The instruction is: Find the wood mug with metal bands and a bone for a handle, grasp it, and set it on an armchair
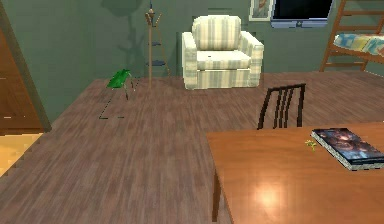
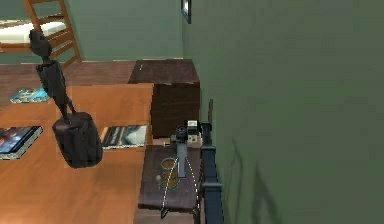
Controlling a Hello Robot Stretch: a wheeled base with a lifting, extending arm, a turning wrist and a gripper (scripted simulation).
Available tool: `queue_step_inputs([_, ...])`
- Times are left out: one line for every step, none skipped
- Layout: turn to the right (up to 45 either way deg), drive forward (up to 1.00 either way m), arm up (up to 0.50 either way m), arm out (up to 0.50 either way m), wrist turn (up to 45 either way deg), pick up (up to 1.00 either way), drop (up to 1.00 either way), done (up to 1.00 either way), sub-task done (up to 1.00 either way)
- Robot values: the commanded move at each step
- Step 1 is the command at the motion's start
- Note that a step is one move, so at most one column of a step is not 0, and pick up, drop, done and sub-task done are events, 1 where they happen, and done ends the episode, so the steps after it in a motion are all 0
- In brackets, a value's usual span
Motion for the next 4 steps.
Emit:
queue_step_inputs([0.0, 0.00, 0.00, 0.00, 45.0, 0.00, 0.00, 0.00, 0.00])
queue_step_inputs([0.0, 0.00, 0.00, 0.00, 45.0, 0.00, 0.00, 0.00, 0.00])
queue_step_inputs([0.0, 0.00, 0.00, 0.00, 42.0, 0.00, 0.00, 0.00, 0.00])
queue_step_inputs([0.0, 0.00, -0.30, 0.00, 0.0, 0.00, 0.00, 0.00, 0.00])
